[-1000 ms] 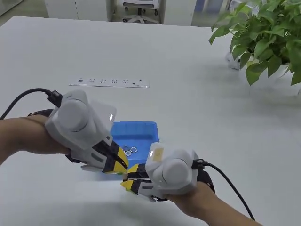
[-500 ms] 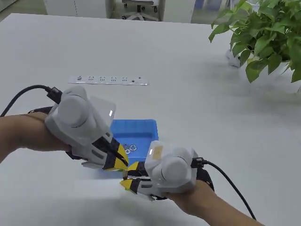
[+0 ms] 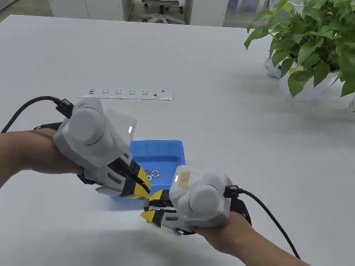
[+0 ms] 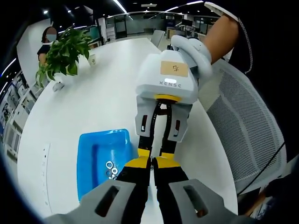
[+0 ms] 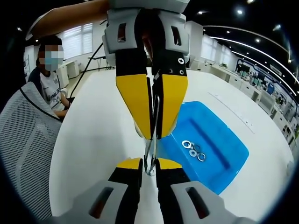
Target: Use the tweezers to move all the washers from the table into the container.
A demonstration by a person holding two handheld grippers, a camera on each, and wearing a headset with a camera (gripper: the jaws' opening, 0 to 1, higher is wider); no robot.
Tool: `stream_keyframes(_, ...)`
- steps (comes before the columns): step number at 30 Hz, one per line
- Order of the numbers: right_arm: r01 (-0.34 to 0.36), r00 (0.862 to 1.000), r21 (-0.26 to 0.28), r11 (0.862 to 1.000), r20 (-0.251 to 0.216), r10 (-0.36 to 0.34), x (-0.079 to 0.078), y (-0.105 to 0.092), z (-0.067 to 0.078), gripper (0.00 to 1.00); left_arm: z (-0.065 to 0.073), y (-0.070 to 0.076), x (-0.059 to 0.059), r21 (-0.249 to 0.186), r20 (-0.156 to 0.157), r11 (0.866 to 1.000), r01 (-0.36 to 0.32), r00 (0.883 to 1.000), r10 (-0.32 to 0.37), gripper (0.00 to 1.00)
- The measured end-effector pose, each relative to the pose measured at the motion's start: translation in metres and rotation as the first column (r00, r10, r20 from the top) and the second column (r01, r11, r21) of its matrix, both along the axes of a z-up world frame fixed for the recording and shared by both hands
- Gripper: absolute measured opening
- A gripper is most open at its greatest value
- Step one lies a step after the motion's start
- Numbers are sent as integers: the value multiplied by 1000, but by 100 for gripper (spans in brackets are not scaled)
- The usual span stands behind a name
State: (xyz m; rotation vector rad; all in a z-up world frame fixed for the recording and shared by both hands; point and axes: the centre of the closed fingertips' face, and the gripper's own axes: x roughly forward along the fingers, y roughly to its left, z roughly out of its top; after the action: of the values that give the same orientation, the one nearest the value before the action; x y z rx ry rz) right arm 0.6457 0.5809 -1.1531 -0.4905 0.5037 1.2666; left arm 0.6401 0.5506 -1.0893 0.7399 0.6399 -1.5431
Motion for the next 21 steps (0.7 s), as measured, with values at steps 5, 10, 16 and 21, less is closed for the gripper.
stream_keyframes(5,-2,1000,-6,1000,-1,2,0,0,-1,12,-1,-1,0,1,-3,1000,5,1000,-5,7)
stream_keyframes(10,7,1000,-3,1000,-17,-7,-1,-1,-2,11,-1,-2,0,0,-9,1000,12,1000,-12,7)
stream_keyframes(16,16,999,1,1000,-31,-16,0,-2,-2,10,-1,-3,-1,-1,-10,1000,14,1000,-14,6)
stream_keyframes(21,30,999,4,1000,-46,-30,-1,-2,-2,9,-1,-3,-3,2,-10,1000,19,1000,-19,6)
